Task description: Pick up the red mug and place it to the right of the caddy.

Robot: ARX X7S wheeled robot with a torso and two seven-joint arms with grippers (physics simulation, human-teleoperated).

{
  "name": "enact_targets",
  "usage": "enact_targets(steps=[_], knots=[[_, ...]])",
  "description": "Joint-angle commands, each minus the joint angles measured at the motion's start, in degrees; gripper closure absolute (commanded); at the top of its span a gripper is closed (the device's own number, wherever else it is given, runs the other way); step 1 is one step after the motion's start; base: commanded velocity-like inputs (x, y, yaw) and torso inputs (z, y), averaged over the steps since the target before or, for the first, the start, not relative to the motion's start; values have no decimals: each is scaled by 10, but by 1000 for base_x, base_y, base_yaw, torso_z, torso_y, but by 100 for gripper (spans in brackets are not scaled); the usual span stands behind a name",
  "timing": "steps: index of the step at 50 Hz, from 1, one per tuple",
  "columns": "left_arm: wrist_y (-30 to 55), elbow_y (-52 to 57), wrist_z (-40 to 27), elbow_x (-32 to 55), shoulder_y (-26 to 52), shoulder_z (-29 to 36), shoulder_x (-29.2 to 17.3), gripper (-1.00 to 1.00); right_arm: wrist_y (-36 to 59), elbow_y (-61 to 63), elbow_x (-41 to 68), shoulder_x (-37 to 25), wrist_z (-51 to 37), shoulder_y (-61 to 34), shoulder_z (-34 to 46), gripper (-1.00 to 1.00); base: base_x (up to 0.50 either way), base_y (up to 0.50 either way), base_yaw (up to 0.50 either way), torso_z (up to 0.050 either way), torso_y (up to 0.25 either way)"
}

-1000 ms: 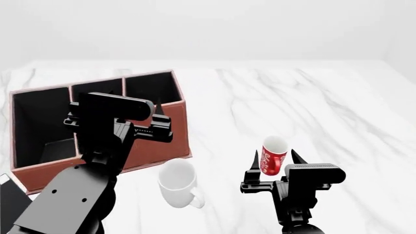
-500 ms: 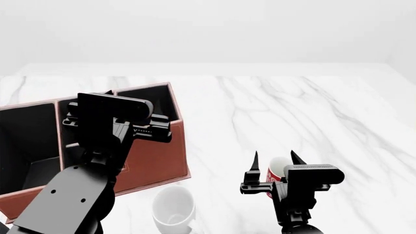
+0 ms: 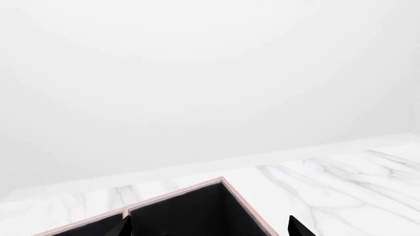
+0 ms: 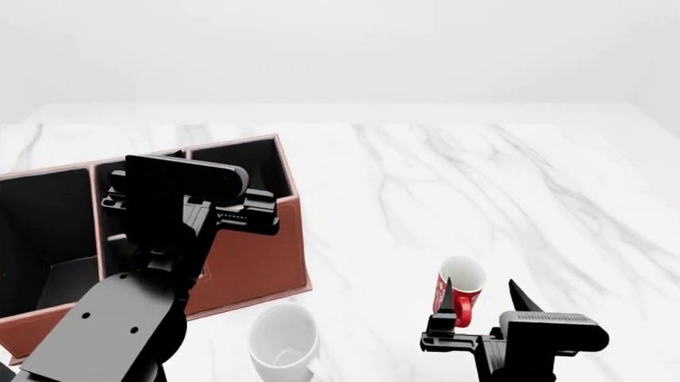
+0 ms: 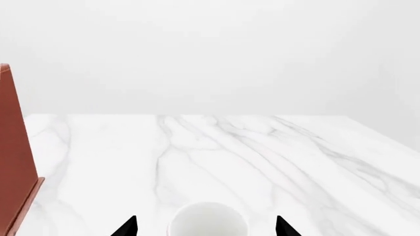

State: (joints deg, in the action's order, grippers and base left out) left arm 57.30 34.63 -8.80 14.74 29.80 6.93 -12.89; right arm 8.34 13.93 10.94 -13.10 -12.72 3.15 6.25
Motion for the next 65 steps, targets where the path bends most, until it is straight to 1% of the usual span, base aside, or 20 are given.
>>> enact_targets(steps=[1, 11, 12, 14, 19, 21, 53, 65], knots=[[-4, -2, -2, 3, -3, 0, -2, -100, -38, -28, 9, -10, 0, 48, -15, -100, 0, 0, 0, 0, 0], [-7, -5, -4, 5, -4, 0, -4, -100, -50, -88, 14, -5, 5, 29, -13, -100, 0, 0, 0, 0, 0], [-9, -9, -4, 5, -3, 0, -4, -100, -60, -120, 11, 0, 9, 19, -9, -100, 0, 0, 0, 0, 0], [-11, -11, -4, 5, -4, 0, -4, -100, -66, -143, 10, 3, 11, 10, -7, -100, 0, 0, 0, 0, 0], [-11, -10, -5, 7, -5, -2, -5, -100, -69, -165, 10, 6, 11, 2, -5, -100, 0, 0, 0, 0, 0], [-13, -11, -5, 7, -6, -1, -6, -100, -75, -193, 2, 9, 14, -7, 4, -100, 0, 0, 0, 0, 0], [-16, -11, -11, 16, -11, 0, -11, -100, -67, -172, 8, 3, 16, -12, 22, -100, 0, 0, 0, 0, 0], [-17, -14, -12, 18, -9, 3, -13, -100, -70, -203, 8, 8, 17, -35, 30, -100, 0, 0, 0, 0, 0]])
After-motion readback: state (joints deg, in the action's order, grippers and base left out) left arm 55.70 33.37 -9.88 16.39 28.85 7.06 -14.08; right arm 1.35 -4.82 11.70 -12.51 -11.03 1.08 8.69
